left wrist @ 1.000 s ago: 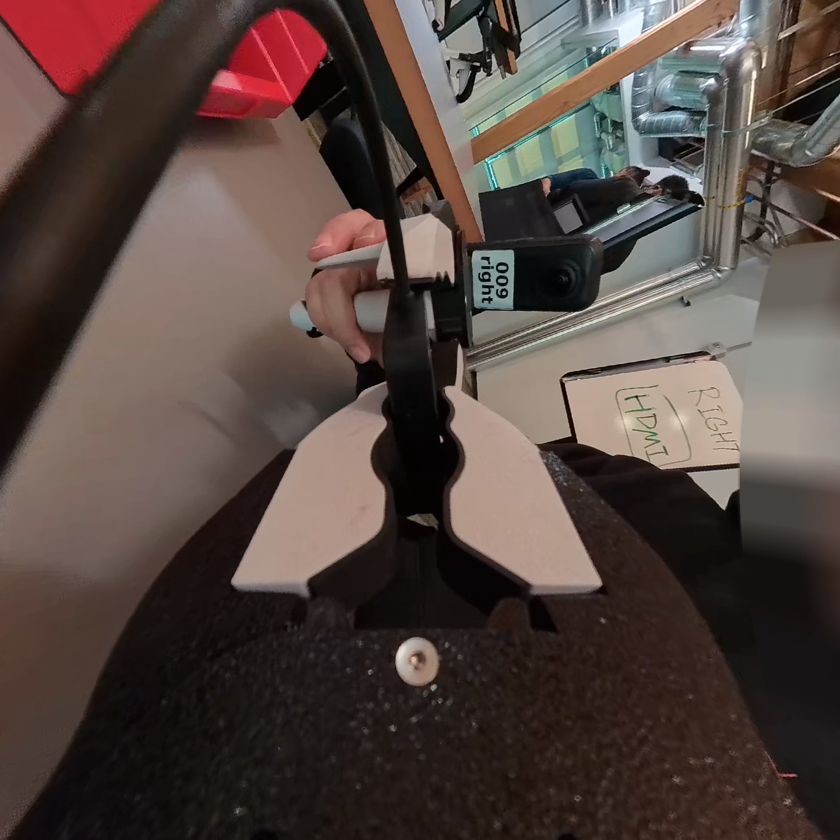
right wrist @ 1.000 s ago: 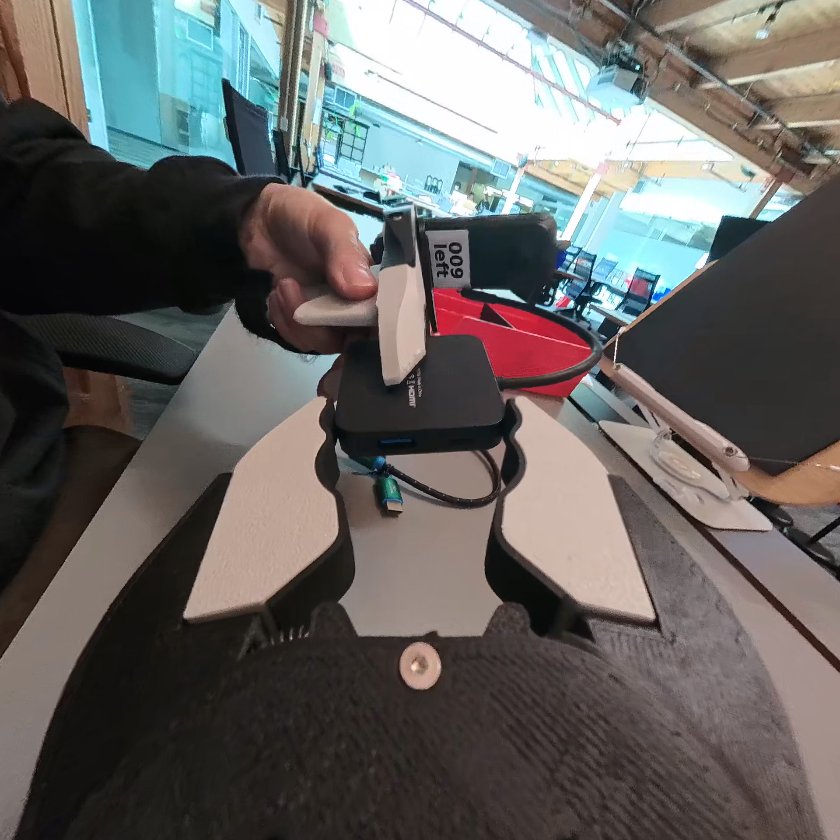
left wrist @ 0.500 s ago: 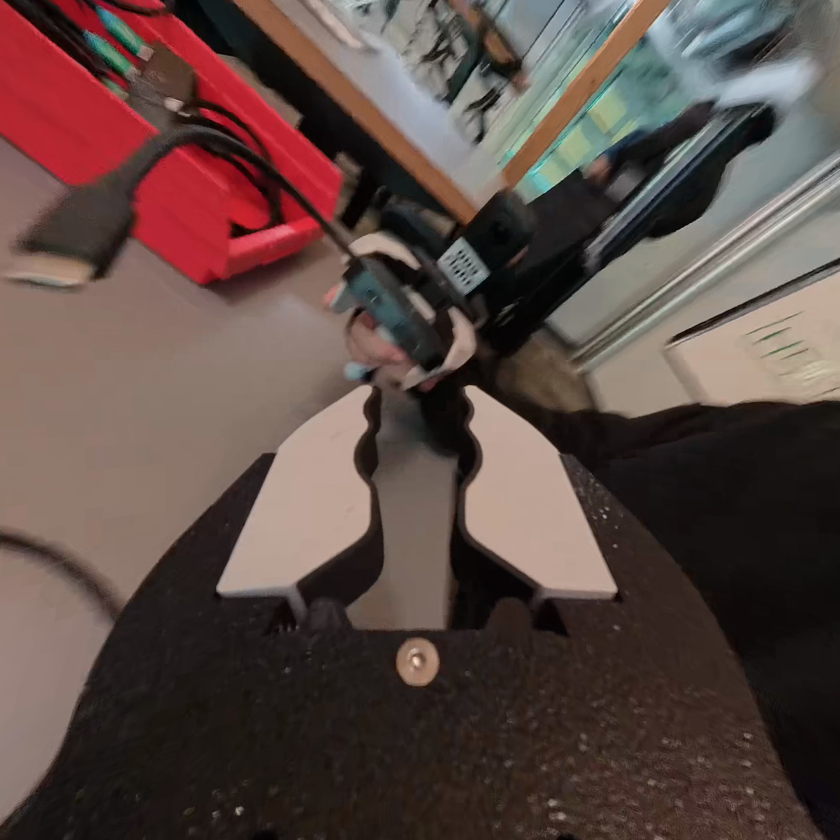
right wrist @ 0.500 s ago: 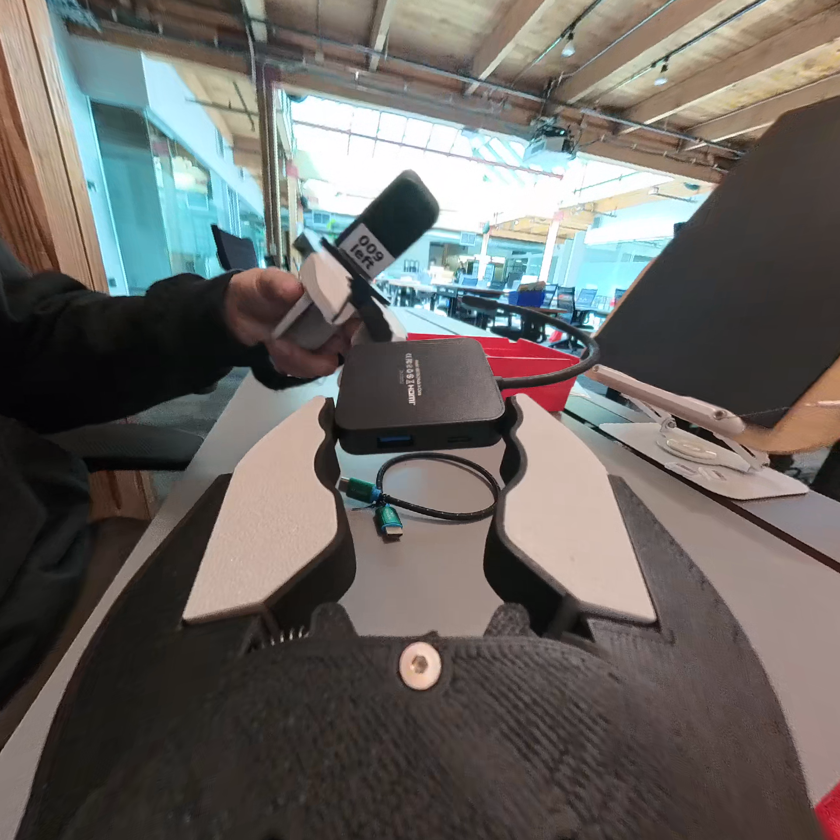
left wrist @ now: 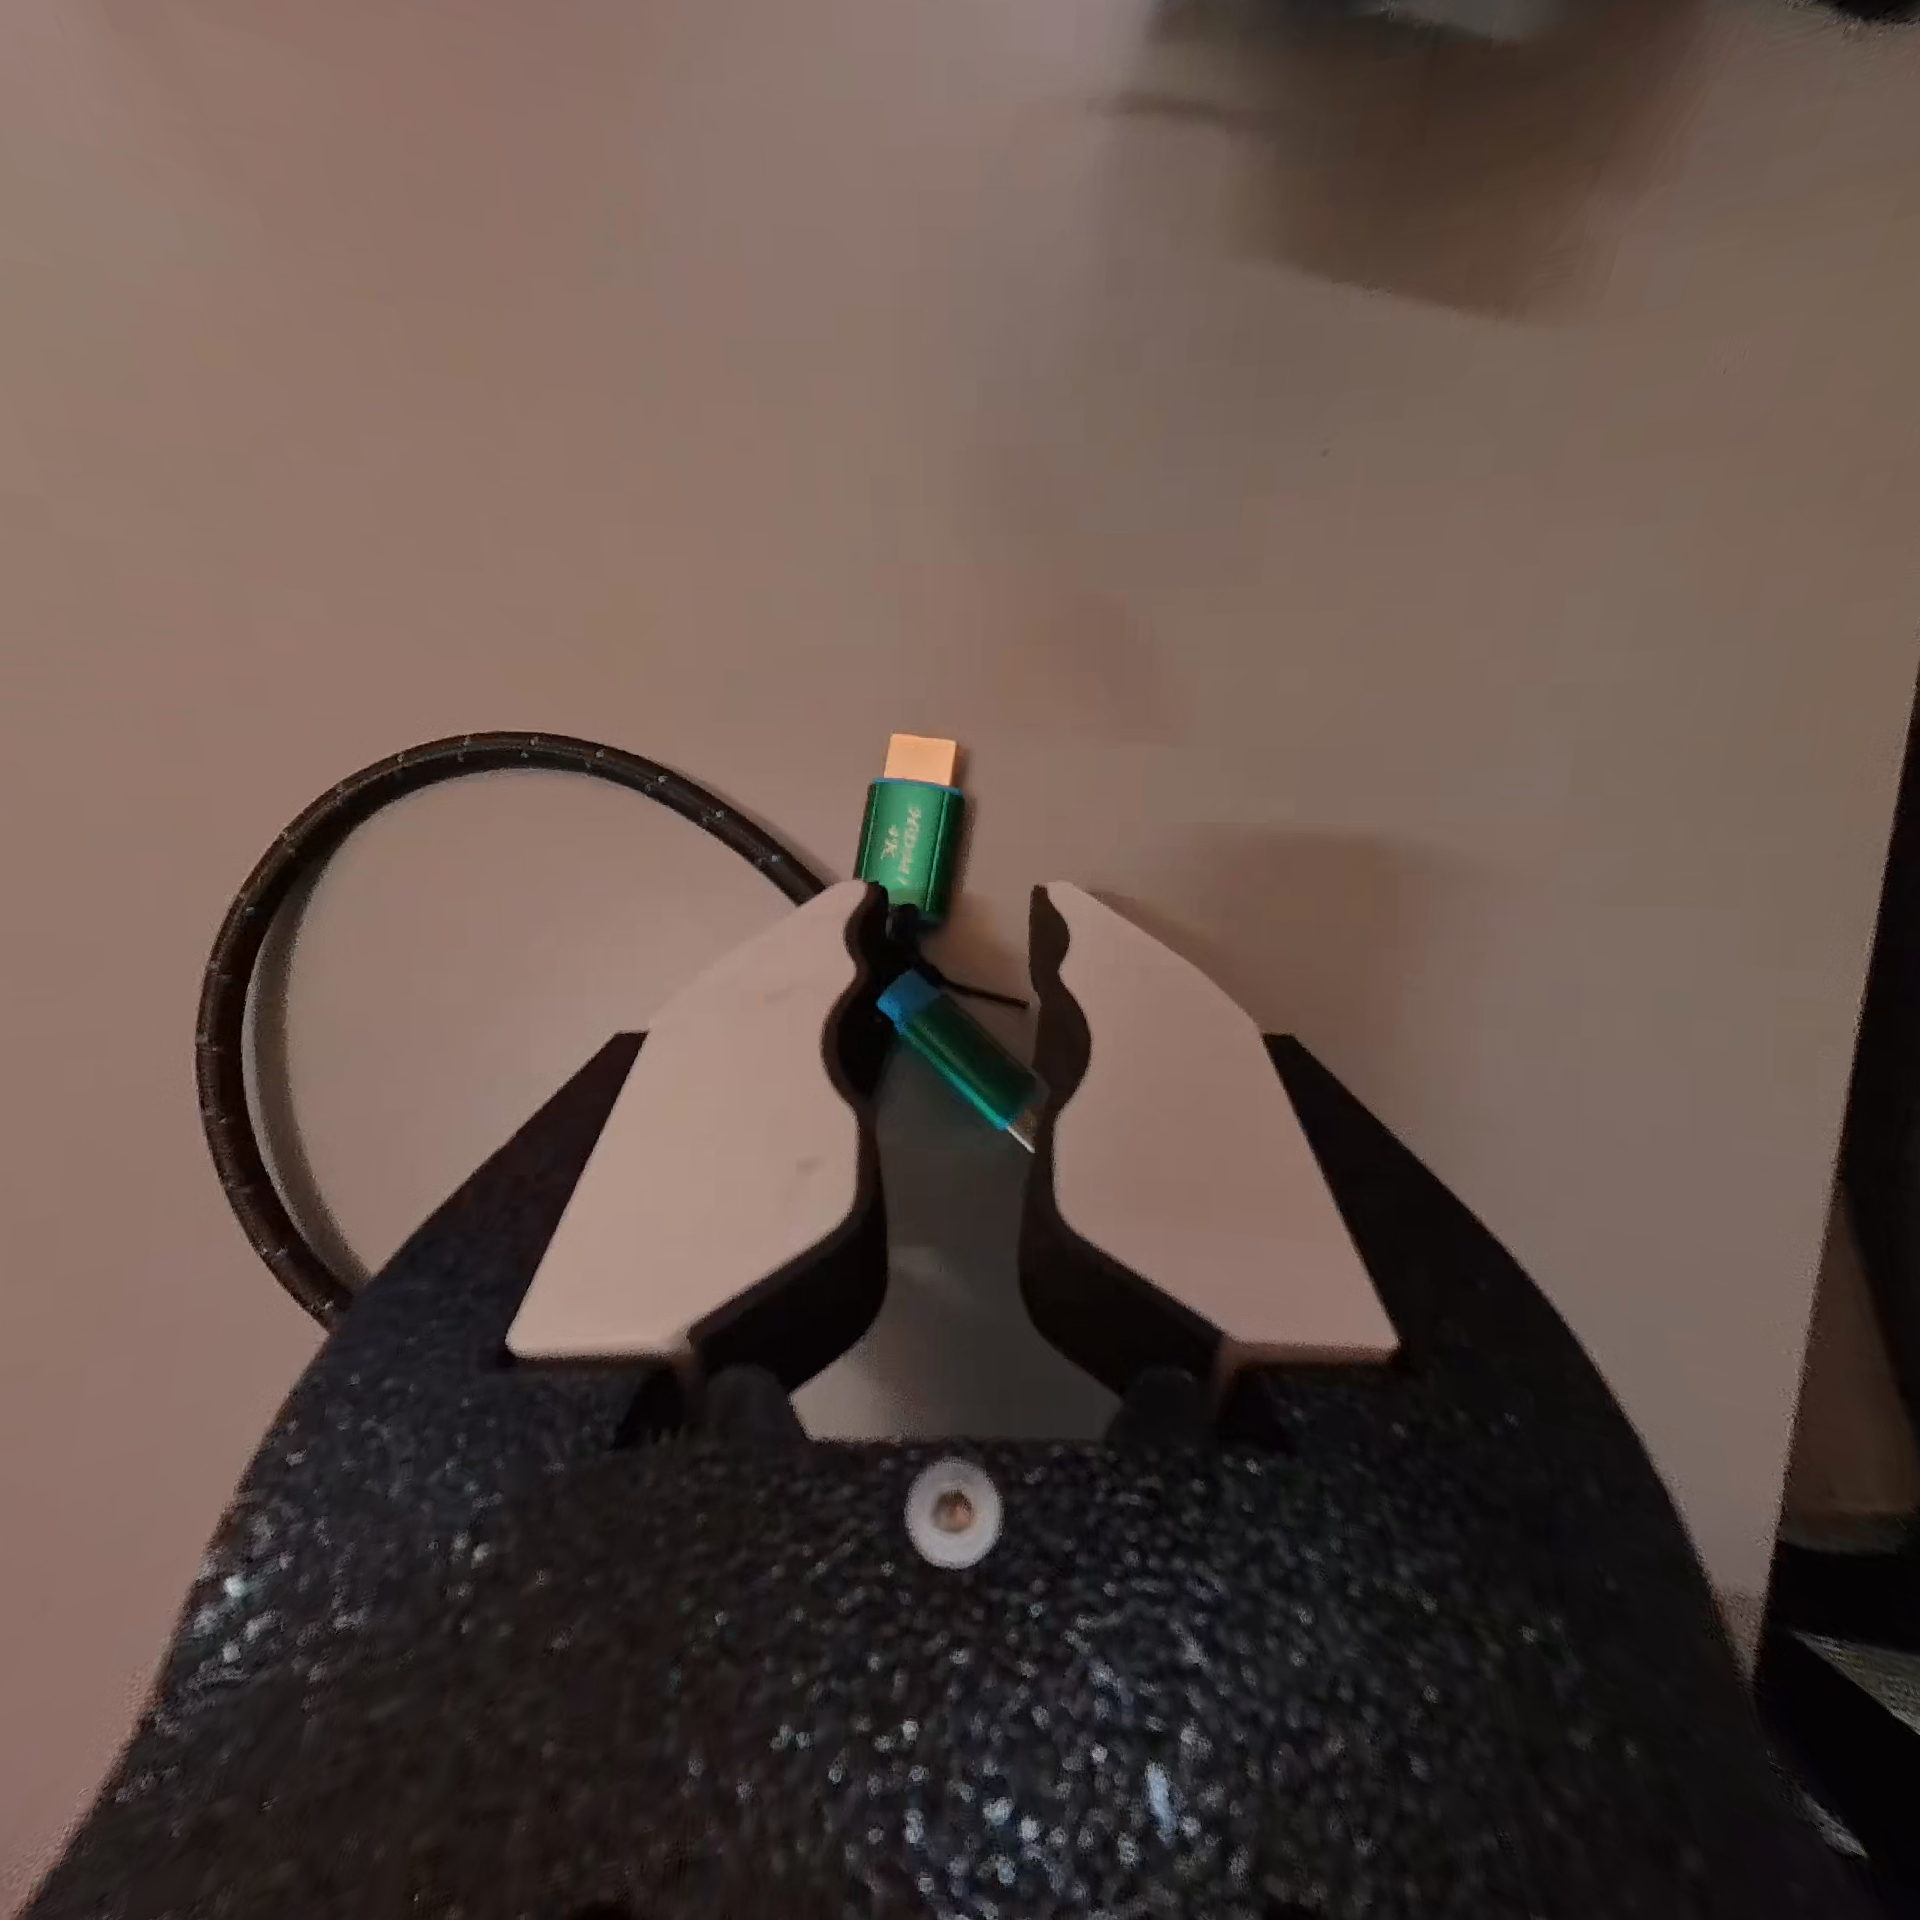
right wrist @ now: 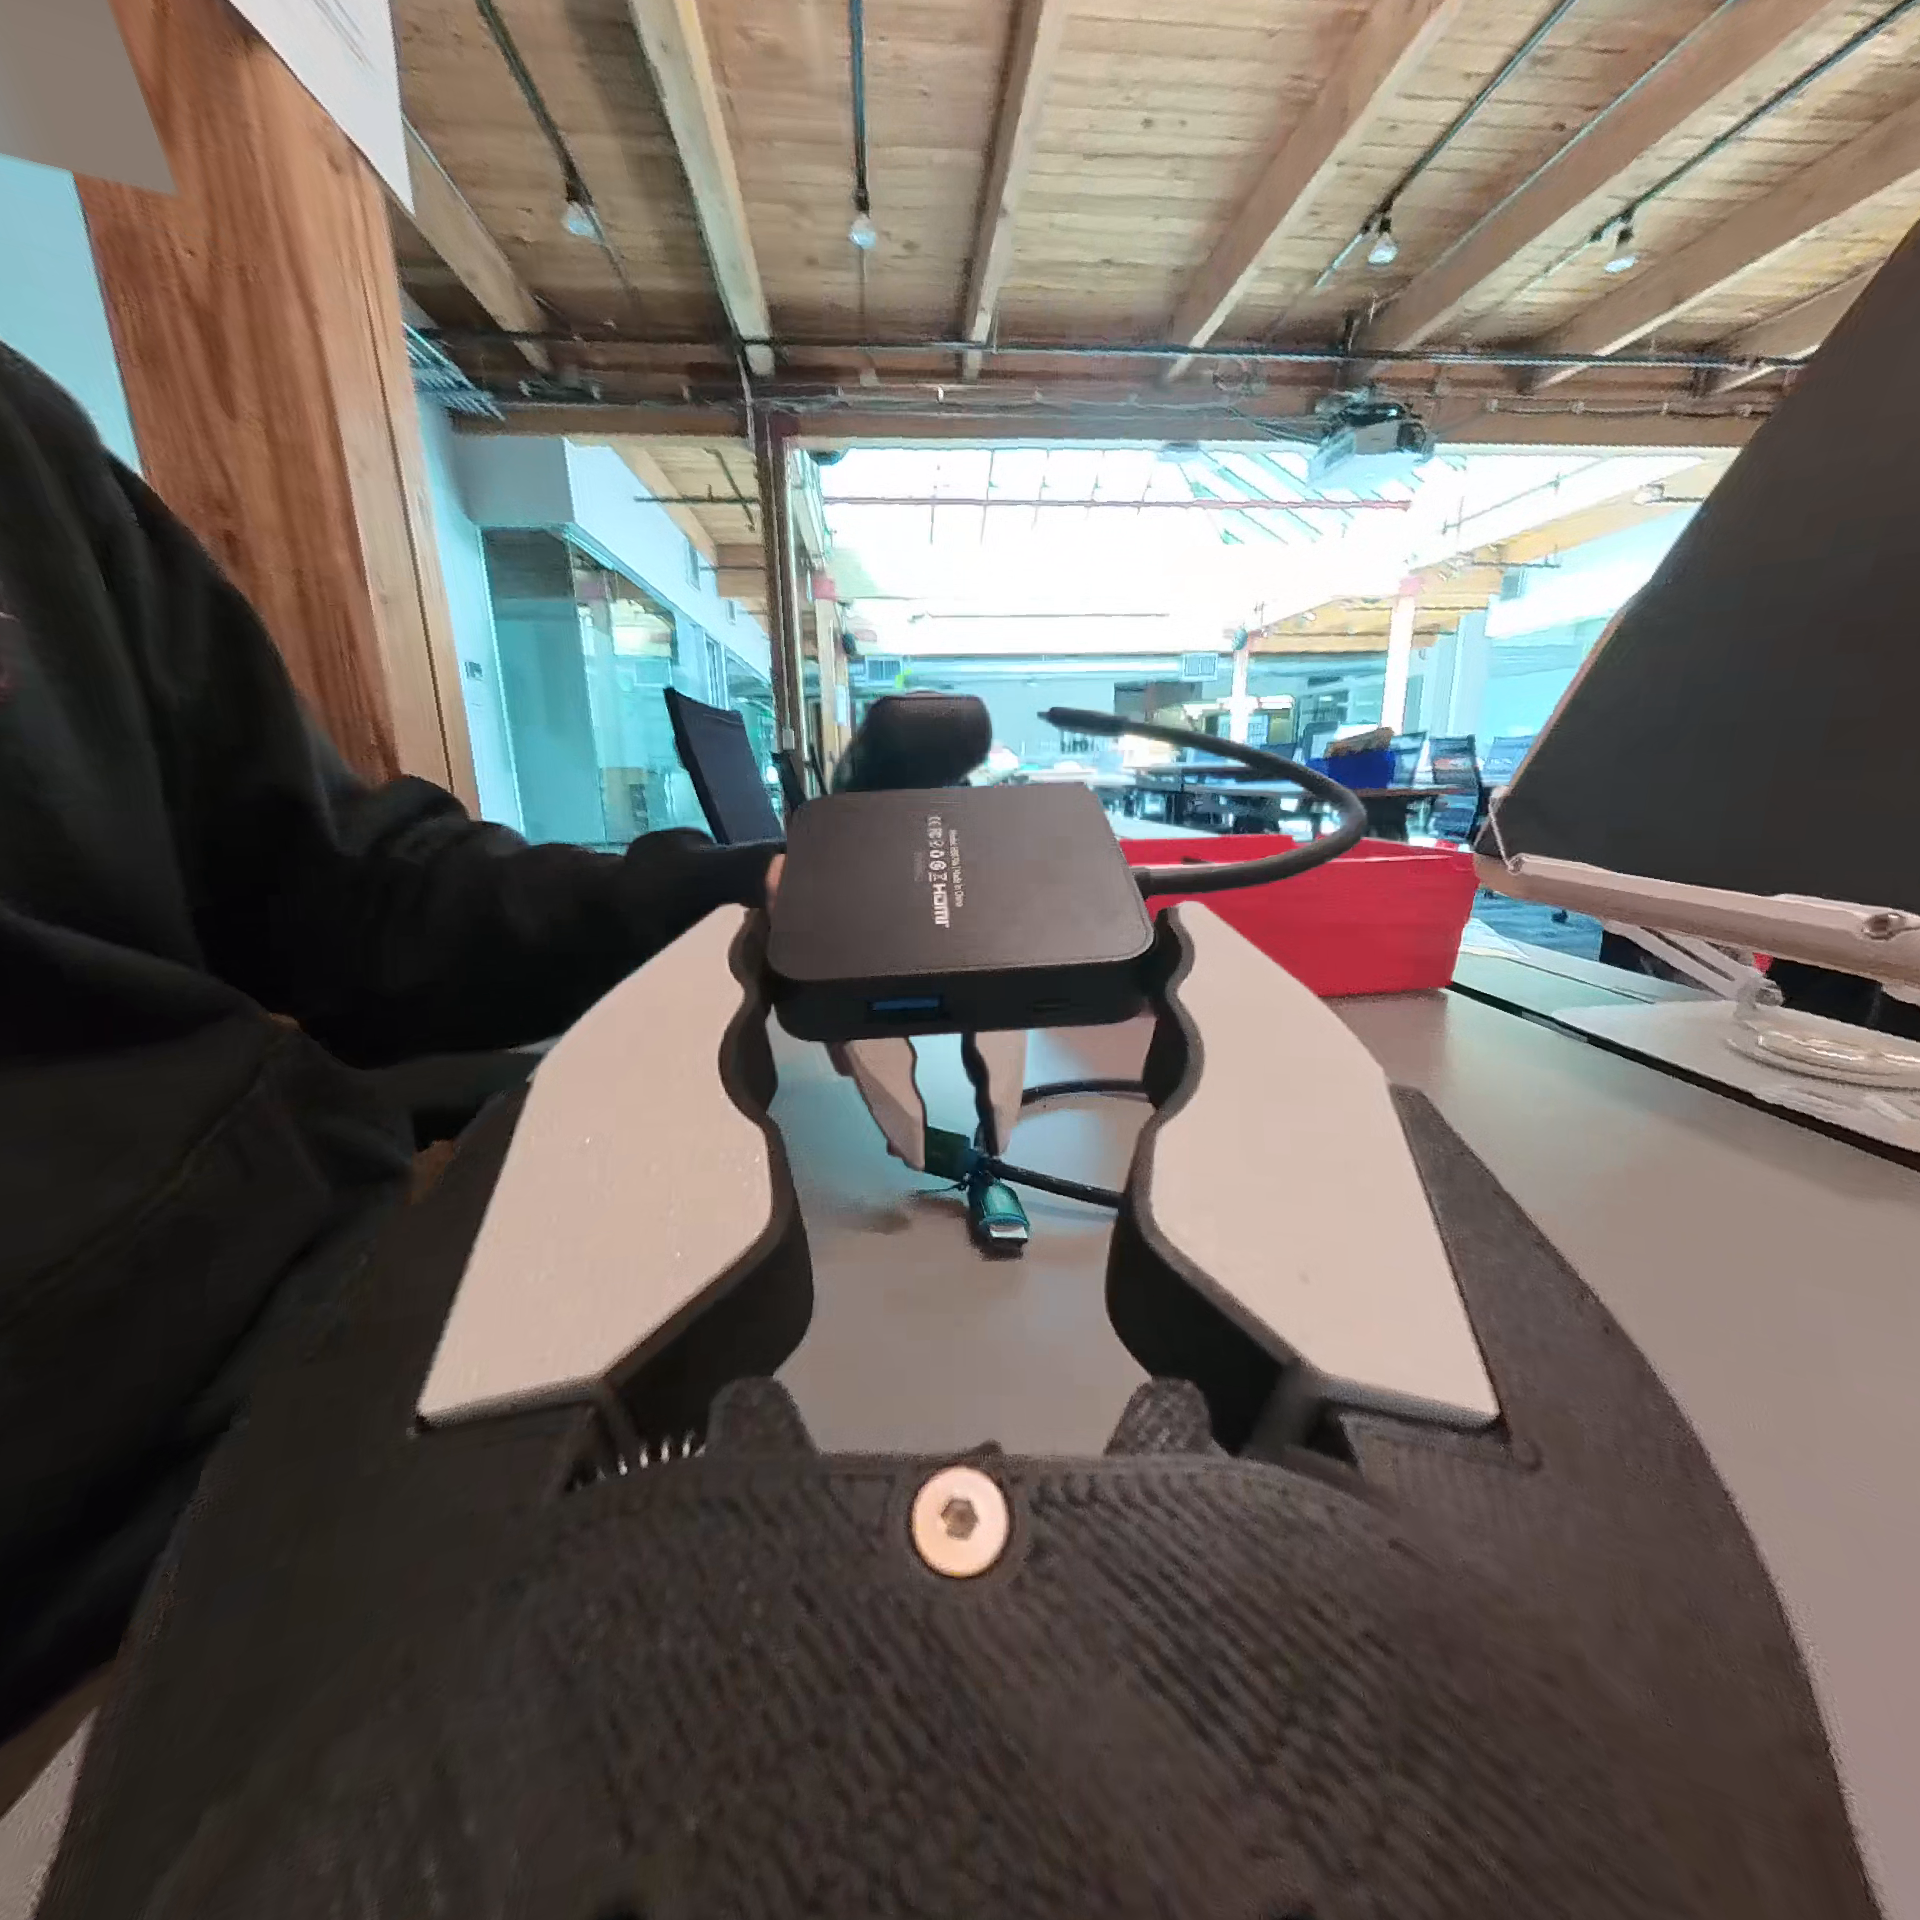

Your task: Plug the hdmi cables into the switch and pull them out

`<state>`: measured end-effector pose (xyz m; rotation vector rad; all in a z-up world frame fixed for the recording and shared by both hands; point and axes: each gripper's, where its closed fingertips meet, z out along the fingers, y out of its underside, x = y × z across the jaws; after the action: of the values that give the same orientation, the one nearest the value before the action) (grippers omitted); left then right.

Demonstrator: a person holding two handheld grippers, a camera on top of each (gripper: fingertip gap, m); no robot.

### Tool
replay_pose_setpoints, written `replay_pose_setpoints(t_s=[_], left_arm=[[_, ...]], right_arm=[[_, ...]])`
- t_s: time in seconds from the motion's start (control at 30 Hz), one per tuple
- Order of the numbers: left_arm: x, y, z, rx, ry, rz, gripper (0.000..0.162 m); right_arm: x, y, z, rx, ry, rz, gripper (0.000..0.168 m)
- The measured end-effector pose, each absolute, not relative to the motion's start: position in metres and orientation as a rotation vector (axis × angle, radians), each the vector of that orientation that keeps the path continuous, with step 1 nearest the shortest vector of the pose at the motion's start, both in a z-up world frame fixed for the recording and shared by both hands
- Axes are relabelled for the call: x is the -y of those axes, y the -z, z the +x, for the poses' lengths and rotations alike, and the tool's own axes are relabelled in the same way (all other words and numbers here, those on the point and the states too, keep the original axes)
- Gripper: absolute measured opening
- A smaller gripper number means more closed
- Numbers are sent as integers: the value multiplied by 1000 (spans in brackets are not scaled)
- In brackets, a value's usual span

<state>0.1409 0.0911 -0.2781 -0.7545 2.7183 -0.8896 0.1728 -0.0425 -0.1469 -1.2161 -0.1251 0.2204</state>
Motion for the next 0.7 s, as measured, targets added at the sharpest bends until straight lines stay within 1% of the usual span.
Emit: replay_pose_setpoints(t_s=[0.3, 0.5, 0.7], left_arm=[[-105, 291, 151, -2815, 614, -746, 33], [-102, 298, 152, -2837, 592, -754, 31], [-102, 298, 152, -2823, 617, -764, 30]], right_arm=[[69, 126, 172, 137, -365, -1013, 71], [73, 124, 173, 139, -389, -990, 71], [63, 134, 170, 149, -361, -1068, 71]])
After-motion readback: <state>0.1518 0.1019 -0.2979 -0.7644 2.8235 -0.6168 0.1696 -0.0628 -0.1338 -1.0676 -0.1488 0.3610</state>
